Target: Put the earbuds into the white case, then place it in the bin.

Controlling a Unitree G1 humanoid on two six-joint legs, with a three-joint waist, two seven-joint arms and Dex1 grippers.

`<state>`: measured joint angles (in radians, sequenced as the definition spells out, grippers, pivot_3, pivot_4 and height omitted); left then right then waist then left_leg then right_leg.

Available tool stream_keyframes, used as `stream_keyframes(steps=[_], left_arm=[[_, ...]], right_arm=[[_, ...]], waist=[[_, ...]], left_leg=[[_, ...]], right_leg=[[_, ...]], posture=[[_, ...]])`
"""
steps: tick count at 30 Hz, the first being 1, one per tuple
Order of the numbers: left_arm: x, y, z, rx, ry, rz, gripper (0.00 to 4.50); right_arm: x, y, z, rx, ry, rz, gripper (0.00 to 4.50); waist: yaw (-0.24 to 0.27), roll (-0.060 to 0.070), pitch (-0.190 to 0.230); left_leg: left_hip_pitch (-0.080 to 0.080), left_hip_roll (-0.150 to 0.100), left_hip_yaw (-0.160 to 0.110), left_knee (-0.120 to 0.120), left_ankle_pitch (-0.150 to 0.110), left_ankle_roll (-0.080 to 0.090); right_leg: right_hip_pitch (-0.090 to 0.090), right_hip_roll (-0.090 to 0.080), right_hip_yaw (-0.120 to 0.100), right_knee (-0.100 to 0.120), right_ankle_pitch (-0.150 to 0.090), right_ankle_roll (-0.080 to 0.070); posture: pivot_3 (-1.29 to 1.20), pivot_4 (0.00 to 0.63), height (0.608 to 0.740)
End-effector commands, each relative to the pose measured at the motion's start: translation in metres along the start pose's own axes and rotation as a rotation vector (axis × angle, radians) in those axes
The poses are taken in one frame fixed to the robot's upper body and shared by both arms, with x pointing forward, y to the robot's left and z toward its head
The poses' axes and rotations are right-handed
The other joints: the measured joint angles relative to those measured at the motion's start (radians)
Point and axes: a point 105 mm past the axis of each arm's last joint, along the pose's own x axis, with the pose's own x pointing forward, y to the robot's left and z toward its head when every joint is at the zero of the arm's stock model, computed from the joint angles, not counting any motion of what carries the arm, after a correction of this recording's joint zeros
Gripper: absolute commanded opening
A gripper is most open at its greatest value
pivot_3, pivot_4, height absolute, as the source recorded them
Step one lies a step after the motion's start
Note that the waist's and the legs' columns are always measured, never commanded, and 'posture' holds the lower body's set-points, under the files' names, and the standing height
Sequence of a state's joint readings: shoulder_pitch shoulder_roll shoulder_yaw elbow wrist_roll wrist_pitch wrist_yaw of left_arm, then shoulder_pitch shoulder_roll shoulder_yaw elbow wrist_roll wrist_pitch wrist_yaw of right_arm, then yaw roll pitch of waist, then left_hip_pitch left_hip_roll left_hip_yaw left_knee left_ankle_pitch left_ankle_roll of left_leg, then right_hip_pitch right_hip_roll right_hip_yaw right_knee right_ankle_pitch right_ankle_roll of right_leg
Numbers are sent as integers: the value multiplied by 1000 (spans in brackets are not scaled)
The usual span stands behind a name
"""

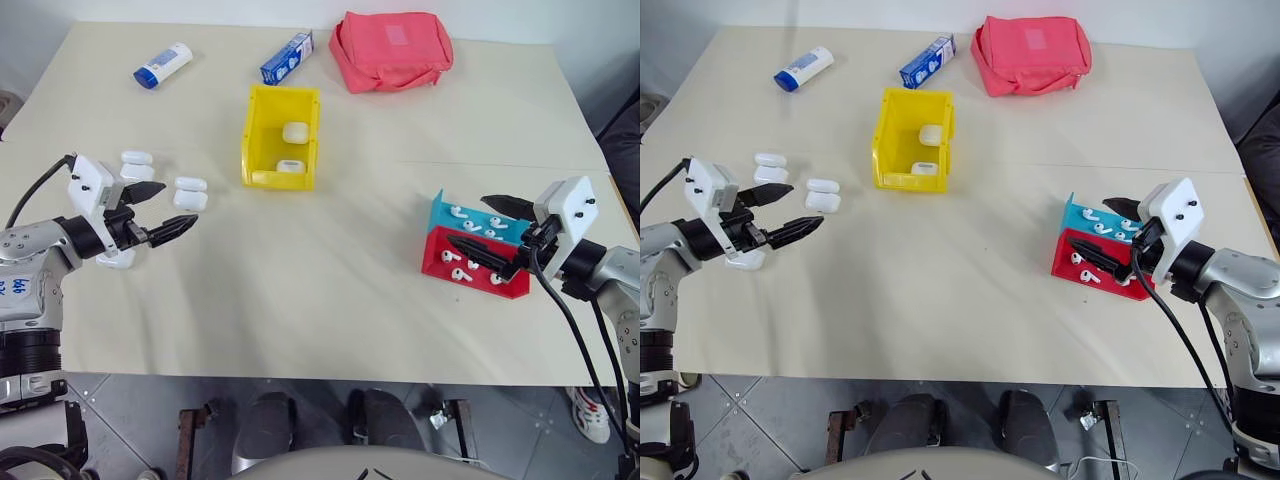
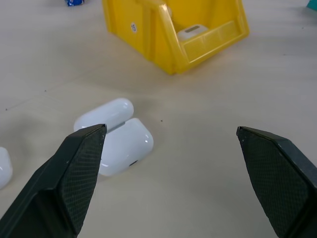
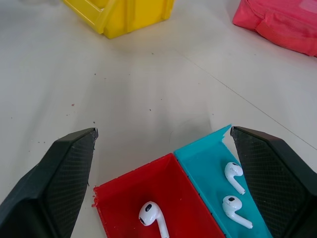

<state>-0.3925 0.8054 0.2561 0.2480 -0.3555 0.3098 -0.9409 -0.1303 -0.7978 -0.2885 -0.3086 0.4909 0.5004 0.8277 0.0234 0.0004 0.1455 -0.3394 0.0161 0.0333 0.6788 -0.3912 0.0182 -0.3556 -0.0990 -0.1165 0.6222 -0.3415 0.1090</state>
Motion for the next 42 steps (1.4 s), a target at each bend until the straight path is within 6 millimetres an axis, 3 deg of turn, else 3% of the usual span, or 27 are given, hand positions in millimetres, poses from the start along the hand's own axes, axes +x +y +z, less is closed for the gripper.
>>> stream_keyframes(steps=[1,12,18,30,35,38,42], left_arm=[[-1,5,13,57,-31,25,4470],[-10,13,20,85,-39,109,4470],[-47,24,2,5,78,238,4470],[-130,3,-29,-81,273,264,4470],[-144,-1,-32,-117,292,306,4470],[-146,-1,-30,-119,297,326,4470],[-152,-6,-25,-124,349,342,4470]], right_arm=[[-2,-3,11,-46,-24,-8,4500],[8,-4,15,-42,-44,23,4500],[20,-7,21,-42,-92,53,4500],[23,13,25,-49,-54,222,4500],[22,23,29,-61,-54,310,4500],[19,31,37,-81,-69,376,4500],[27,27,59,-110,-135,371,4500]], waist=[[1,0,0],[-1,0,0],[-10,0,0],[-8,2,1],[0,2,1],[-1,2,1],[-9,2,2]], left_leg=[[0,0,0,0,0,0],[0,0,0,0,0,0],[0,1,-1,0,0,0],[-1,2,-3,-1,0,0],[-2,1,-3,-1,0,0],[-2,1,-4,-1,-1,0],[-2,1,-4,-1,-1,0]], right_leg=[[0,0,0,0,0,0],[0,0,0,0,0,0],[0,0,0,0,0,0],[0,-1,7,-2,0,0],[1,-1,8,-3,0,0],[1,-2,9,-2,0,0],[1,-3,9,-3,0,0]], posture=[[0,150,740],[0,150,740],[0,150,740],[0,150,740],[0,150,740],[0,150,740],[0,150,740]])
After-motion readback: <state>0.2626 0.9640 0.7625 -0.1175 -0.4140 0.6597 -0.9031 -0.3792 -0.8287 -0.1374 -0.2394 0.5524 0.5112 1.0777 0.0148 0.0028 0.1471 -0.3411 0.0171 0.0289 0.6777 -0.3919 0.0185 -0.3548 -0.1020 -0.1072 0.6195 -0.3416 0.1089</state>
